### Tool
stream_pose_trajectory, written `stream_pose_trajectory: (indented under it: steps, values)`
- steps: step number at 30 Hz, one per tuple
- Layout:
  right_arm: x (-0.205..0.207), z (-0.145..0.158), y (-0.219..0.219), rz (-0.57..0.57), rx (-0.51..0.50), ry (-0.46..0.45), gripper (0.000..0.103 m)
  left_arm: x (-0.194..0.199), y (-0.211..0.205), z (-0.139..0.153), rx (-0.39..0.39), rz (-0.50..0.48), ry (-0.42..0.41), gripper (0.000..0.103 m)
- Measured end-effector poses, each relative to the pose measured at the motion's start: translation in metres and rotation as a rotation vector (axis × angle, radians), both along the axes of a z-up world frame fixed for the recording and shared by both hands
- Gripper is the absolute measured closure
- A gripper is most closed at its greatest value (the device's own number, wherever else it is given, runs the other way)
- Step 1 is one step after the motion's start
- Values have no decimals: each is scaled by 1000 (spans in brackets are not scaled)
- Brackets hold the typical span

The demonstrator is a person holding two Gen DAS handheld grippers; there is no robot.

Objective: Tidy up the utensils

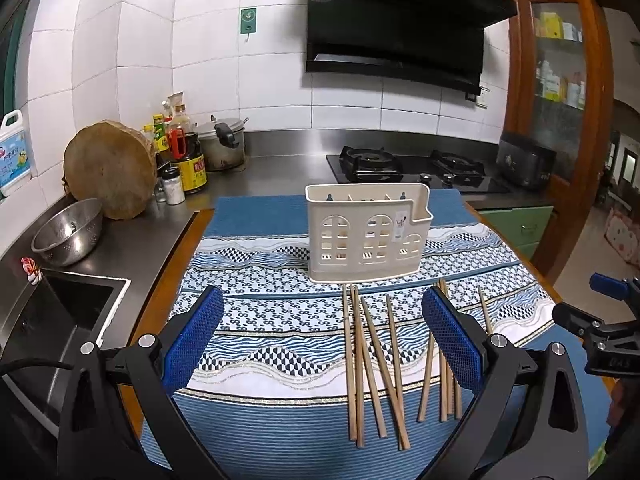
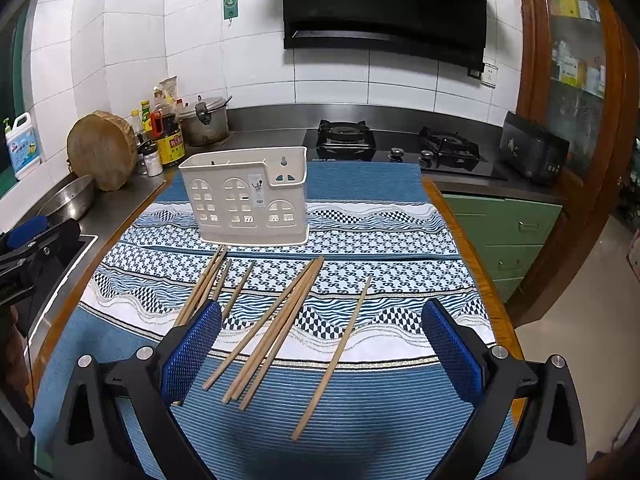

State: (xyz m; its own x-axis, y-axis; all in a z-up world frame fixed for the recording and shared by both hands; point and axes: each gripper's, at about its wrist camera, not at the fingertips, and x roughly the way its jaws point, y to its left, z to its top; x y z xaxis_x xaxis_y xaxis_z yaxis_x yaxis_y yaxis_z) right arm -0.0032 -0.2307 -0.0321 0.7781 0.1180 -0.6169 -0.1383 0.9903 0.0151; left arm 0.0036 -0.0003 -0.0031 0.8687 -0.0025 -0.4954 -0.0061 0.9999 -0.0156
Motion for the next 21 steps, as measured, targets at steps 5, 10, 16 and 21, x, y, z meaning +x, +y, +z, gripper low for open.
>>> stream_pose_trajectory:
  steps: [5,10,16,21]
  values:
    - [0,-4,1,4,-3,4,6,0,-1,-1,6,12,-3,5]
    - [1,-8,1,0,1,15,6,2,-1,-3,7,10,-2,5]
    - [3,-14,2,-1,1,31,6,6,-2,-7,10,11,15,5]
    - [3,-23,2,-5,7,48,7,10,3,-13,-5,16,33,5]
